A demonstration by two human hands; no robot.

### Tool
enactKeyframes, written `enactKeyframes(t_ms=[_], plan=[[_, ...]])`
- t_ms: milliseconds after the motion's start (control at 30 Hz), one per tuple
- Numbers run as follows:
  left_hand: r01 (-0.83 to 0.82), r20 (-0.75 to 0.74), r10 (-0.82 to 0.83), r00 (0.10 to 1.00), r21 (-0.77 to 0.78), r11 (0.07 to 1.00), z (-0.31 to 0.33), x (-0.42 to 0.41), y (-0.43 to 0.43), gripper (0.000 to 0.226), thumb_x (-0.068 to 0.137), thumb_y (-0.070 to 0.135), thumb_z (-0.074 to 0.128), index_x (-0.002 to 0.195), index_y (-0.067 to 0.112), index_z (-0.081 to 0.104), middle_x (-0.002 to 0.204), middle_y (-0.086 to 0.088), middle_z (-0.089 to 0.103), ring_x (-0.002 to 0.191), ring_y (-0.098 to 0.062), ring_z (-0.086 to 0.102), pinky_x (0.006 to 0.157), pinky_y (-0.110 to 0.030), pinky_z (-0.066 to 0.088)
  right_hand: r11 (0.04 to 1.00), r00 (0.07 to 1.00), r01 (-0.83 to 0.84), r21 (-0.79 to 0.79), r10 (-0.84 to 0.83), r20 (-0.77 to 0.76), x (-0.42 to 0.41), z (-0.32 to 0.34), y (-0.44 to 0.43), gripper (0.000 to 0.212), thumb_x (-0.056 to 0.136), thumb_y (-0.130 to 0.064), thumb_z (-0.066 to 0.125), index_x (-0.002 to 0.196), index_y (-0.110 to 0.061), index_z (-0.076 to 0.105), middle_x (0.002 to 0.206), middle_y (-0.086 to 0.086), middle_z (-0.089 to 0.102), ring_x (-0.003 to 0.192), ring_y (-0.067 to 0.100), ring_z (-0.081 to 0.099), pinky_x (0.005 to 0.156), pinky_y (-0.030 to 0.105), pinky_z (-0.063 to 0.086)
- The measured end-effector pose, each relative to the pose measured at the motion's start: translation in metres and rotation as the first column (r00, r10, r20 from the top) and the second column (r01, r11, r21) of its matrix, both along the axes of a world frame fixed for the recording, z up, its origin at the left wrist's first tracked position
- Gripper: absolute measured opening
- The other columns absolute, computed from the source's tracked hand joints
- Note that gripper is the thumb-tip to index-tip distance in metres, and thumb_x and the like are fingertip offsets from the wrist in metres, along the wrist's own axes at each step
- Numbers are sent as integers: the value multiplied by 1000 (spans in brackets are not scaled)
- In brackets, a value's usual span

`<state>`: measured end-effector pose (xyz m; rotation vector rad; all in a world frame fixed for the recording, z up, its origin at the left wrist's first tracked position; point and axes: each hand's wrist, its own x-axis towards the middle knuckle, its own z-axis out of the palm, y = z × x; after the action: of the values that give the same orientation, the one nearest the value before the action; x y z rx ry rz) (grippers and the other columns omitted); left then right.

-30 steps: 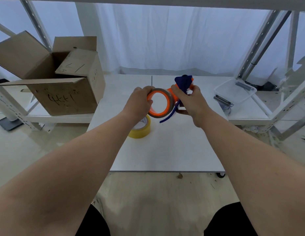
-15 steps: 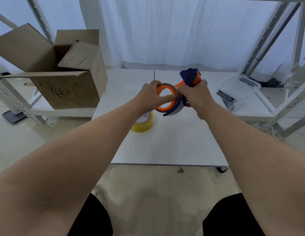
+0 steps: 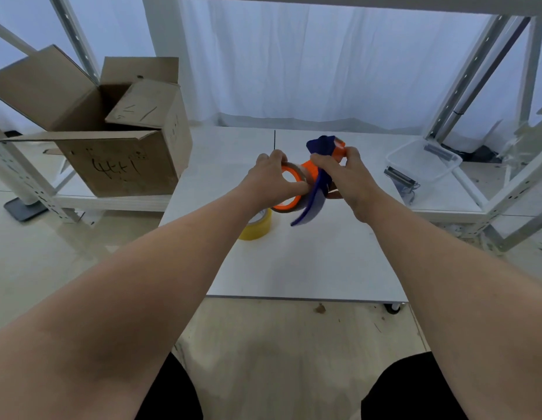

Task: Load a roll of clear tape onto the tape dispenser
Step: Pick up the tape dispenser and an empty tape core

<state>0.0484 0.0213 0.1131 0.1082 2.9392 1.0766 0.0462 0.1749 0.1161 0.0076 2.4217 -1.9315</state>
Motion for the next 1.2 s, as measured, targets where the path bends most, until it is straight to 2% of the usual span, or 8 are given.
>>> enactKeyframes(t_ms=[133,233,433,600,767,900,1000,1200], plan=[[-4,17,4,1000,-34,999,-4,-2,-3,74,72,49,71,131,21,37,127,-7,41,107,-23,48,83,-34,51,998,1000,-23,63,23,4,-1,-3,1,54,88,-32,61,132,-19,32,112,0,53,88,11,56,62,19,49],[16,-69,-22,997,-89,996,-4,-1,-3,73,71,47,72,130,21,38,124,-6,41,109,-24,45,82,-32,45,998,1000,-29,63,30,-9,-2,-3,4,53,88,-33,61,131,-20,33,107,-1,54,85,10,57,63,19,49],[116,-253,-160,954,-182,976,-8,3,-8,76,69,40,74,134,23,38,132,-7,36,120,-26,40,88,-27,35,995,998,30,-98,-25,58,-3,-3,12,48,84,-30,66,121,-24,36,113,8,58,95,24,63,76,31,57],[140,-154,-171,973,-190,972,-8,0,-11,81,73,53,69,140,33,29,137,-8,34,121,-26,42,90,-31,38,988,996,38,-151,-26,85,-3,-3,8,52,84,-29,66,126,-18,39,116,11,59,101,28,64,73,31,59],[144,-19,-151,988,-200,969,-15,-1,-12,93,68,59,71,142,34,20,137,-5,33,105,-26,55,83,-31,46,993,999,19,-114,-14,37,-3,-3,5,47,83,-25,69,119,-23,38,108,3,59,93,19,63,80,33,58],[42,-47,-50,998,-165,985,-19,-2,-10,96,67,55,75,141,29,20,137,-9,27,103,-29,56,82,-32,46,996,1000,-31,-84,31,-1,-2,-3,1,49,83,-24,69,121,-23,37,105,-1,58,93,17,62,76,26,57],[-12,-183,-20,983,-175,984,-21,-3,-15,92,66,45,78,138,27,25,133,-10,27,105,-34,53,85,-35,45,997,999,-46,-63,45,-18,-3,-6,1,48,82,-22,70,118,-23,39,114,8,59,98,23,63,83,33,57],[95,-212,-155,965,-269,959,-27,-1,-32,93,62,36,78,139,22,27,131,-8,32,107,-34,48,87,-40,47,979,969,206,-12,-205,-136,-6,-20,9,50,77,-20,73,112,-20,37,106,-2,54,94,19,57,72,27,49]])
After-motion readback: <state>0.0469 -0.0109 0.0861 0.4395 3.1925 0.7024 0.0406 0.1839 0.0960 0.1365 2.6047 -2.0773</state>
